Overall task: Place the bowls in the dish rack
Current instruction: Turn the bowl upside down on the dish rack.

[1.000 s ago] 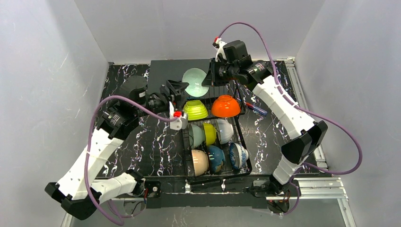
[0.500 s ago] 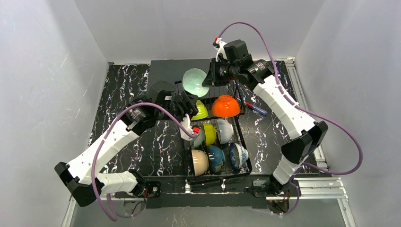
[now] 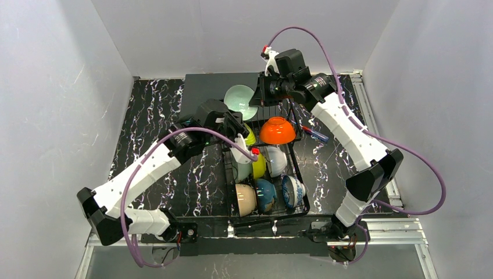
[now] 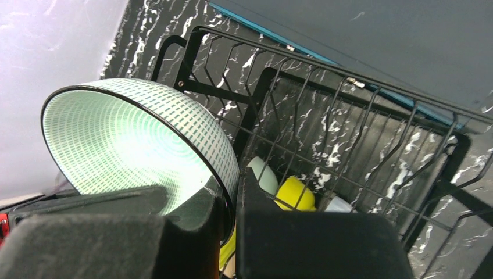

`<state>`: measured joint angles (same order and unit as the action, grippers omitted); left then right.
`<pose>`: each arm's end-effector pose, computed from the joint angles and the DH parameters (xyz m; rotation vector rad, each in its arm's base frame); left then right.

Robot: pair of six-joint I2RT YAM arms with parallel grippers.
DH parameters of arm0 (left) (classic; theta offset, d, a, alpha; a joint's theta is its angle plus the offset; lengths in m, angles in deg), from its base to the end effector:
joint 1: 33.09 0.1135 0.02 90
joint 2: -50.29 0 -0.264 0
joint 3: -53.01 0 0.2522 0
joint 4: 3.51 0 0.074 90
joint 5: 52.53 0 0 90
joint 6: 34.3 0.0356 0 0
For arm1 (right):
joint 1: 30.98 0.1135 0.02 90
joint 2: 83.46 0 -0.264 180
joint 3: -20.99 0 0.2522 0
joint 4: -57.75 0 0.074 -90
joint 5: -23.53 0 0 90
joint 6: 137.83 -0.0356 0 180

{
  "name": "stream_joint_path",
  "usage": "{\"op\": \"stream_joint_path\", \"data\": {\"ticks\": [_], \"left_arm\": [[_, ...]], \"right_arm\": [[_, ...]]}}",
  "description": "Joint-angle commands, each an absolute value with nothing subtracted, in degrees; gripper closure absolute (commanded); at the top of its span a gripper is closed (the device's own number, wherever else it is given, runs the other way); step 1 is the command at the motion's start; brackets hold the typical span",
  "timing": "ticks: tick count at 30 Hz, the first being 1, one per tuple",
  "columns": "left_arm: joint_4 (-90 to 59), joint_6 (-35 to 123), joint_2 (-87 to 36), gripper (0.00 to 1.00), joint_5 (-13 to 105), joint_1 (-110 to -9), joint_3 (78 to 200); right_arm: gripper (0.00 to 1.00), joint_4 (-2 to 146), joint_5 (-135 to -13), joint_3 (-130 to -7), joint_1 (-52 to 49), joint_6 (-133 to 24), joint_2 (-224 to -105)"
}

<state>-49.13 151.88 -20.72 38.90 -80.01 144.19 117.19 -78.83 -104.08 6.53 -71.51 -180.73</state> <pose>0.1836 -0.1977 0.4030 1.9533 0.6346 0.5173 0.2882 0.2308 0.4359 -0.4019 2.1952 0.8408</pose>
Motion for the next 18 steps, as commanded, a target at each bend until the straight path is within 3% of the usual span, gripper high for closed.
{"op": "stream_joint_path", "data": {"ticks": [1,3,7,13,18], "left_arm": [[-46.65,149.80,-21.61,0.94,32.78,-80.28,146.04],[-46.36,149.40,-21.93,1.00,31.66,-80.27,146.04],[-46.08,148.13,-22.07,1.00,31.12,-80.24,145.87],[-46.47,141.87,-22.30,1.00,32.99,-80.24,146.95],[-49.00,137.32,-23.11,1.00,35.47,-80.23,148.80]], "right_arm": [[0.99,113.38,-81.81,-107.12,6.64,-72.37,-179.23],[0.99,112.80,-82.04,-106.81,6.65,-72.52,-179.18],[0.93,111.56,-81.94,-105.54,6.71,-72.38,-178.87],[0.56,108.05,-82.22,-102.71,6.48,-71.92,-177.95],[0.39,103.25,-85.02,-99.07,5.23,-74.63,-176.41]]}}
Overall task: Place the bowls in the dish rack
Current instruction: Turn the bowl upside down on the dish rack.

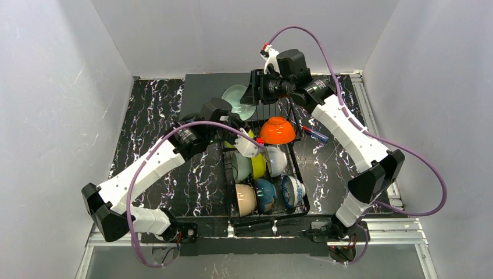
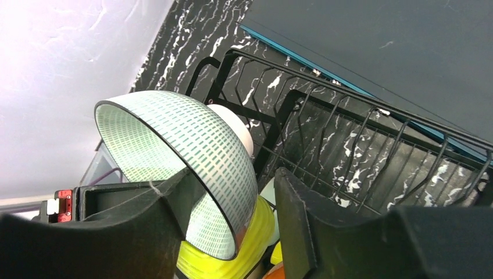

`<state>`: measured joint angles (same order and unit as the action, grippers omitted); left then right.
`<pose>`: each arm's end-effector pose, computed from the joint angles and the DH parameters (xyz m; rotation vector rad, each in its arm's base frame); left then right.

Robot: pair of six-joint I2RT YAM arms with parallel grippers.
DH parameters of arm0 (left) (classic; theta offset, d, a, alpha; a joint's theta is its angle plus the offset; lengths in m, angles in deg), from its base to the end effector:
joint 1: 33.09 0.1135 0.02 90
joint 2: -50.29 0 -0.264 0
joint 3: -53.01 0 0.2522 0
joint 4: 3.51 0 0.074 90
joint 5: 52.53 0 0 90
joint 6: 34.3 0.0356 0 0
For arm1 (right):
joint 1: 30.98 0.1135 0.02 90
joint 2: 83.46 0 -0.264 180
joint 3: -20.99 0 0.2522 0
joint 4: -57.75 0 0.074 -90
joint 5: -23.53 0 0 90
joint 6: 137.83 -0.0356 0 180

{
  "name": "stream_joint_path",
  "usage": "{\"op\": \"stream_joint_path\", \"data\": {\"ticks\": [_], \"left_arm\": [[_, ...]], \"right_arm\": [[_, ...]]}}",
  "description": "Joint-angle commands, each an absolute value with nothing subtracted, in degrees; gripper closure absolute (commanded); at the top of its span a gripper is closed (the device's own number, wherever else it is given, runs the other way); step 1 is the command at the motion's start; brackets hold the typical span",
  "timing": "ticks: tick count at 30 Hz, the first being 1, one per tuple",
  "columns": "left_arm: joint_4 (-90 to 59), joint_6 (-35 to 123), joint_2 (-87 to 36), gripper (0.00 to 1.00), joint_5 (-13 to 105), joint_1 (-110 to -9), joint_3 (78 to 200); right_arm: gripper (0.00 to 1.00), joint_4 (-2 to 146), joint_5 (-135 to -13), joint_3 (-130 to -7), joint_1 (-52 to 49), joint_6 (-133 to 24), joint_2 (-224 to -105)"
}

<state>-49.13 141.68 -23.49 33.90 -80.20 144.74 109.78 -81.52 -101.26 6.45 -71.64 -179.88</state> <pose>0.1944 -0.2060 0.3939 1.8995 0.8670 0.4815 0.2912 0.2345 0.4379 -0.4275 2.0991 0.9196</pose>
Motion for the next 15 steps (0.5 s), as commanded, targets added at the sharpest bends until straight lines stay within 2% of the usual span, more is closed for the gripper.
{"op": "stream_joint_path", "data": {"ticks": [1,10,15], "left_arm": [[-49.30,135.94,-23.25,1.00,35.86,-80.28,149.20],[-48.58,119.04,-23.55,1.00,43.12,-79.98,153.01],[-51.27,106.16,-25.03,1.00,47.77,-79.80,157.33]], "right_arm": [[0.37,102.42,-85.40,-98.43,4.96,-75.16,-176.06],[0.08,97.26,-80.90,-93.73,3.49,-74.75,-169.44],[0.03,92.45,-77.83,-89.21,2.82,-73.91,-164.16]]}}
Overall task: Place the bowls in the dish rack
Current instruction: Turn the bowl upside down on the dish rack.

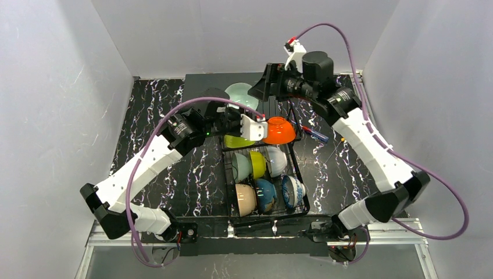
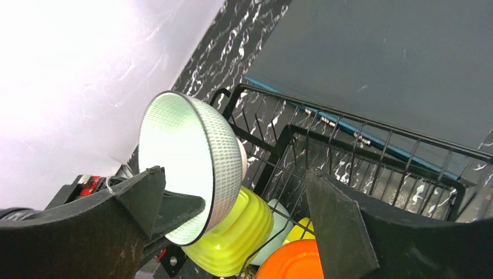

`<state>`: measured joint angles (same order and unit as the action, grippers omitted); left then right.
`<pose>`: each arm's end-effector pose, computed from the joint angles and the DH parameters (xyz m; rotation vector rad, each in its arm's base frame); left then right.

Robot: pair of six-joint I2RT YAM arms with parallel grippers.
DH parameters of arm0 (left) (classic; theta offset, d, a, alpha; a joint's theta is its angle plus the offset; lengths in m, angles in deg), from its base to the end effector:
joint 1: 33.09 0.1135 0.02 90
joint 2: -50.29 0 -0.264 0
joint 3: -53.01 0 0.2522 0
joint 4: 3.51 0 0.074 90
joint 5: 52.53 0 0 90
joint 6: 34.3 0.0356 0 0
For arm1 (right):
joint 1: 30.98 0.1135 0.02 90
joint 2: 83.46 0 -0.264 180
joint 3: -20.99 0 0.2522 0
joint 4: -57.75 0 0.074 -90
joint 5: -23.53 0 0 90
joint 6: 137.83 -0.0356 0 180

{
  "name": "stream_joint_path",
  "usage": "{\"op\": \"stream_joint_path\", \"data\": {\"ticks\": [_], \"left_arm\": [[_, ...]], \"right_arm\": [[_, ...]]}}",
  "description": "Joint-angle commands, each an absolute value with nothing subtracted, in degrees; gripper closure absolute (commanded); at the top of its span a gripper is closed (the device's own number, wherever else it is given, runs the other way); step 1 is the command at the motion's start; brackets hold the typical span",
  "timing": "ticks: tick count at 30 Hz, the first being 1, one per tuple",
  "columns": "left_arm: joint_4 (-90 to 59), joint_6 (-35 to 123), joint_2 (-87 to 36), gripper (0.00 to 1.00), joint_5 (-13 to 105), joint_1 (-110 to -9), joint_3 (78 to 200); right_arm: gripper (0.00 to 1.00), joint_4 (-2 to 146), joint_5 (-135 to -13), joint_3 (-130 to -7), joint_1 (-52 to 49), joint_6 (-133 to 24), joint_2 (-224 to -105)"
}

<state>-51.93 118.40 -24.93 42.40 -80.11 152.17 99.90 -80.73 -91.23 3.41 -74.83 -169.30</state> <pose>0.1905 -0.2090 0.4257 1.6647 1.1040 0.0901 0.2684 0.1943 0.4594 -0.3089 1.9280 0.9600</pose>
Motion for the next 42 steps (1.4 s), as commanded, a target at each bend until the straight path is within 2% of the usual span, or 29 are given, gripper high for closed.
{"op": "stream_joint_path", "data": {"ticks": [1,5,15,22,25,27,36,42], "left_arm": [[-51.43,104.03,-25.16,1.00,48.75,-79.76,157.75],[-50.44,95.25,-24.67,1.00,54.82,-78.19,158.28],[-34.63,62.75,-22.38,1.00,84.06,-66.01,154.63],[-23.14,42.12,-26.59,1.00,101.52,-59.02,154.88],[-13.61,32.34,-29.03,1.00,108.60,-55.97,154.79],[-13.40,29.22,-31.16,1.00,112.47,-54.75,157.00],[-13.44,20.74,-38.22,1.00,118.09,-51.78,160.64],[-13.83,18.50,-40.37,1.00,118.05,-50.54,159.35]], "right_arm": [[0.02,91.90,-77.72,-88.64,2.65,-73.48,-163.73],[0.04,89.78,-78.37,-86.71,2.47,-69.95,-161.47],[0.01,77.31,-83.52,-74.86,2.40,-55.62,-153.04],[0.01,85.03,-92.50,-78.63,2.35,-40.62,-156.92],[0.01,87.23,-95.76,-79.21,2.37,-33.36,-158.15],[0.01,88.24,-98.00,-79.38,2.34,-28.82,-158.83],[0.01,92.92,-104.82,-78.38,2.00,-9.08,-160.07],[0.01,92.72,-109.95,-79.06,-1.39,-10.65,-161.72]]}}
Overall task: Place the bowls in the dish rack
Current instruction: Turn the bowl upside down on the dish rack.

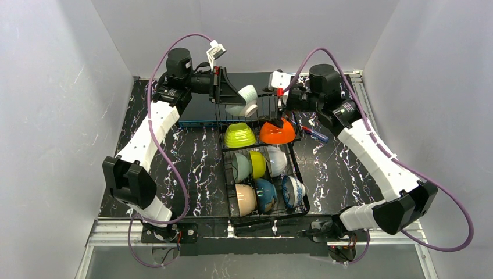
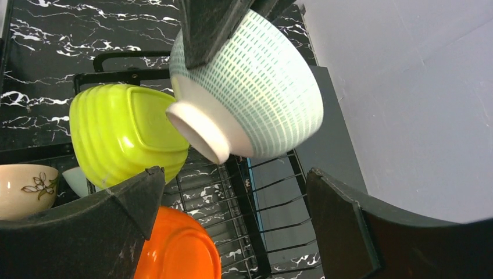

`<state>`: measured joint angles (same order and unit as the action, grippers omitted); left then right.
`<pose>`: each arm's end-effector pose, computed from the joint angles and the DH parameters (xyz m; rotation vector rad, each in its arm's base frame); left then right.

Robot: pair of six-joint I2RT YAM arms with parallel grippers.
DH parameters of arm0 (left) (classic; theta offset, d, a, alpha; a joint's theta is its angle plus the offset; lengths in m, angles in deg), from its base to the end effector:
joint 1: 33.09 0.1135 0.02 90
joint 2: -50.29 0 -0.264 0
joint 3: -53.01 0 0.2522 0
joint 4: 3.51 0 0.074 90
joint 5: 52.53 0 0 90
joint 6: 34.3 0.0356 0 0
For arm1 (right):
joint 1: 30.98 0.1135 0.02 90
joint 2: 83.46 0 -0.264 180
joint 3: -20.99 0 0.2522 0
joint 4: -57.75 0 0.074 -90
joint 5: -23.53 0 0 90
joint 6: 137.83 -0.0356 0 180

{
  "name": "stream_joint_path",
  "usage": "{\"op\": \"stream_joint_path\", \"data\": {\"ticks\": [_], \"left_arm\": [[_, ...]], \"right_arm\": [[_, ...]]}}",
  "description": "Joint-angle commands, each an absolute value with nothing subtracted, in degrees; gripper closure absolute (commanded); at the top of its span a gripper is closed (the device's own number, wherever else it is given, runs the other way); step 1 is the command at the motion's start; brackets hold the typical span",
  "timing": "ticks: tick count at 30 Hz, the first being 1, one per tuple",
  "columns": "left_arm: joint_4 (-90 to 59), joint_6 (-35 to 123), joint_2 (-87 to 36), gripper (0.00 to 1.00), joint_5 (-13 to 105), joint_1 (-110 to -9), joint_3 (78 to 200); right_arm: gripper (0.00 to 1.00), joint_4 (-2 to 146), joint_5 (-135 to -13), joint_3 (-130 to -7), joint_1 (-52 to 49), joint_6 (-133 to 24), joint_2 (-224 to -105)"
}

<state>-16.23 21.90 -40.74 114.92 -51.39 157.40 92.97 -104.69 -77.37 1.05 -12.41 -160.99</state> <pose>0.3231 -0.1435 0.4366 0.9711 1.5979 -1.6913 0.2405 0.1764 0.4356 -1.3553 1.1877 0.5628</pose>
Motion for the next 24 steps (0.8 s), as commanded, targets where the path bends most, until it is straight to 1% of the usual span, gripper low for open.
{"op": "stream_joint_path", "data": {"ticks": [1,5,9,15,21,22,24], "left_arm": [[-13.84,17.63,-40.78,1.00,118.22,-50.45,159.25],[-13.82,15.88,-42.55,1.00,119.46,-50.15,158.61],[-13.93,13.92,-44.15,1.00,119.95,-49.48,157.60],[-13.99,14.11,-45.04,1.00,118.83,-48.21,155.27],[-15.59,13.65,-47.35,1.00,116.17,-46.67,155.41],[-16.06,13.97,-47.56,0.99,115.81,-46.44,155.43],[-19.10,16.08,-47.62,0.94,114.11,-46.01,155.54]], "right_arm": [[0.01,92.67,-111.82,-79.67,-2.35,-12.01,-162.48],[0.01,87.56,-118.02,-79.45,-4.85,-21.06,-164.04],[0.01,81.78,-121.33,-77.76,-5.22,-29.44,-164.94],[0.04,74.11,-121.97,-74.61,-5.21,-39.79,-166.25],[0.10,70.32,-122.80,-73.63,-5.03,-44.19,-168.74],[0.10,70.10,-122.66,-73.55,-4.94,-44.43,-169.16],[0.10,69.67,-122.46,-73.53,-4.57,-44.44,-170.02]]}}
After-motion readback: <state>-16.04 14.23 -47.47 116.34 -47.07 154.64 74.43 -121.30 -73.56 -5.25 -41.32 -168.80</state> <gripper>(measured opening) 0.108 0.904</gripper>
